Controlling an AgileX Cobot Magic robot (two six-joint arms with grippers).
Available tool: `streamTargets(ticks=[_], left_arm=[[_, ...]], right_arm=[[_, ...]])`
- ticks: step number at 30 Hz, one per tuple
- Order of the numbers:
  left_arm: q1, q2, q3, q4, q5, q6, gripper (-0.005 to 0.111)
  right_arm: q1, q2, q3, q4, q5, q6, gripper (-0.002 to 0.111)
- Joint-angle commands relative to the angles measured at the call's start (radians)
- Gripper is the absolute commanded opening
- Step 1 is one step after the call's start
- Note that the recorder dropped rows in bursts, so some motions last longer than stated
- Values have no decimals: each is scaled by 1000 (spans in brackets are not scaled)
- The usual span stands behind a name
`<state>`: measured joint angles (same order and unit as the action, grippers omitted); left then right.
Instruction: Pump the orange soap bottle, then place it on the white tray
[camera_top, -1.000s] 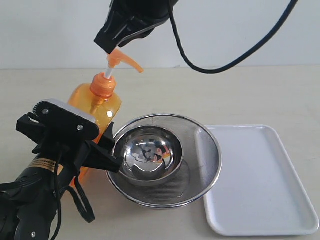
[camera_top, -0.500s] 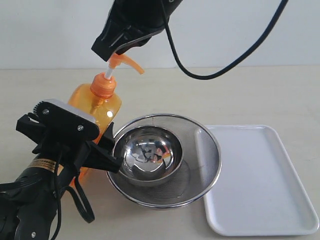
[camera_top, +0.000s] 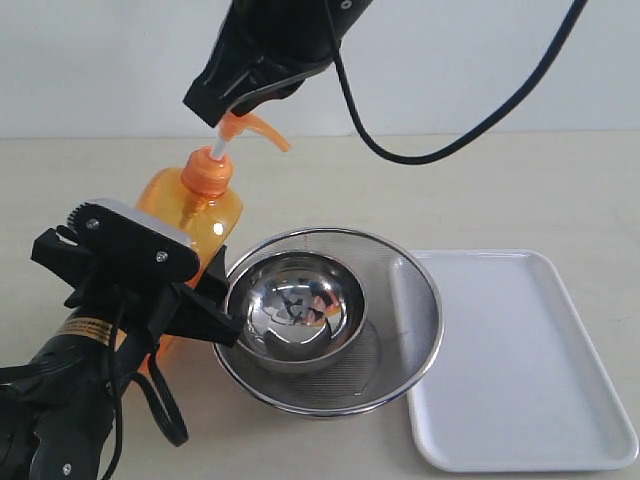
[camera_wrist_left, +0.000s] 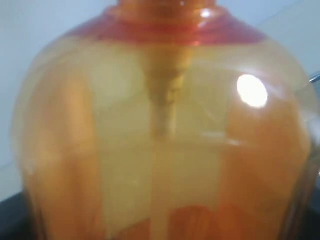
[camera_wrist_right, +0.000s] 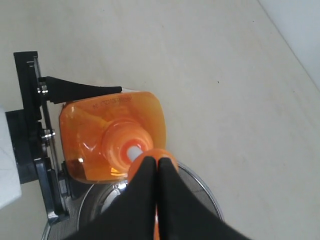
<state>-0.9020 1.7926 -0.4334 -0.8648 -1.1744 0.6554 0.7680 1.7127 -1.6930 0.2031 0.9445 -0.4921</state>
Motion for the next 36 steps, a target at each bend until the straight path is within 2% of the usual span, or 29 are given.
streamTargets(ticks=[1,36], left_arm=[[-5,-7,-10,14,-47,-13,5],[-5,-7,-10,19,-47,-13,5]], right_arm=[[-2,11,53,12,9,-4,0],[0,43,56,60,17,-13,0]])
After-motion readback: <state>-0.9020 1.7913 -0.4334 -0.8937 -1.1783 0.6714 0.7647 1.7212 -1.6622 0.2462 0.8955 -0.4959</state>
